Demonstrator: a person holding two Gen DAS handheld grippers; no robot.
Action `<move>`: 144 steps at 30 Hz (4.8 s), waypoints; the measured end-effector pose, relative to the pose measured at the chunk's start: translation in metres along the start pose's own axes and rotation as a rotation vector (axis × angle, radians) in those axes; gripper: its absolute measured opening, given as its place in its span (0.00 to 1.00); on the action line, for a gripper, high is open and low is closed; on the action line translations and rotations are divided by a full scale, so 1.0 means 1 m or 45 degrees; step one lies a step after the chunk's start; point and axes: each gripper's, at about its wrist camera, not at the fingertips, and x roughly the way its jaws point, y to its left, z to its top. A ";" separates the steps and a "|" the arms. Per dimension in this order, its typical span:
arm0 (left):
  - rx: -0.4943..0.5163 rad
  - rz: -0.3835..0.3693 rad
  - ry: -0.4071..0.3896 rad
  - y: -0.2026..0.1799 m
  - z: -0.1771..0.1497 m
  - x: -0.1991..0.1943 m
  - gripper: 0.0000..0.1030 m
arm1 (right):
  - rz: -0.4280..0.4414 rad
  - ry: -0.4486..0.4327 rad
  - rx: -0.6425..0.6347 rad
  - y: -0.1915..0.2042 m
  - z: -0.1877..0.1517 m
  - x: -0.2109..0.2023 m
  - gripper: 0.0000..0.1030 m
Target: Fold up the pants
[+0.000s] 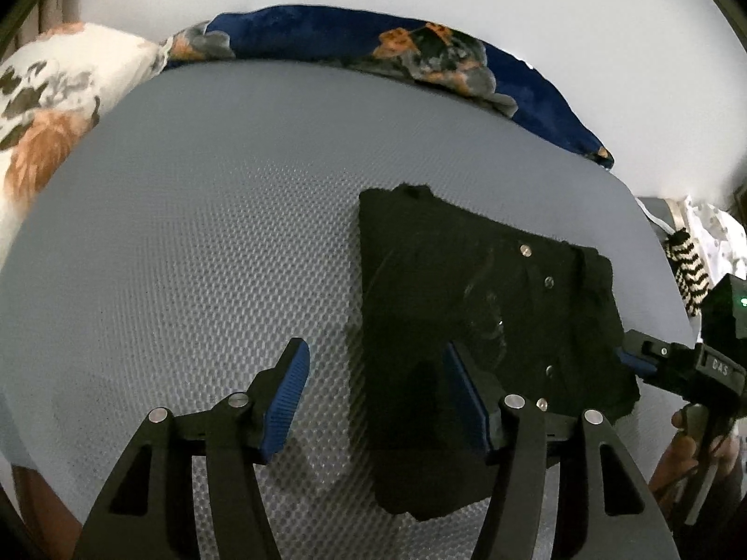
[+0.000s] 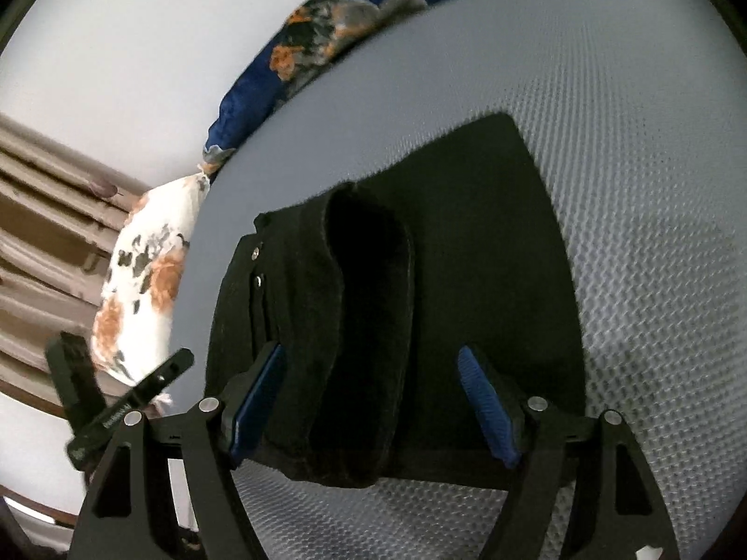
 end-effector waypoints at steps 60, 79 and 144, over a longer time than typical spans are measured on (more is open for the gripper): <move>0.120 -0.070 0.074 -0.043 0.030 0.035 0.59 | -0.083 -0.016 0.103 -0.033 0.043 -0.025 0.32; 0.198 -0.049 0.151 -0.062 0.003 0.051 0.59 | -0.169 -0.169 0.063 -0.022 -0.008 -0.063 0.06; -0.141 -0.469 0.317 -0.006 0.026 0.078 0.59 | -0.057 0.028 0.107 -0.069 0.030 -0.020 0.51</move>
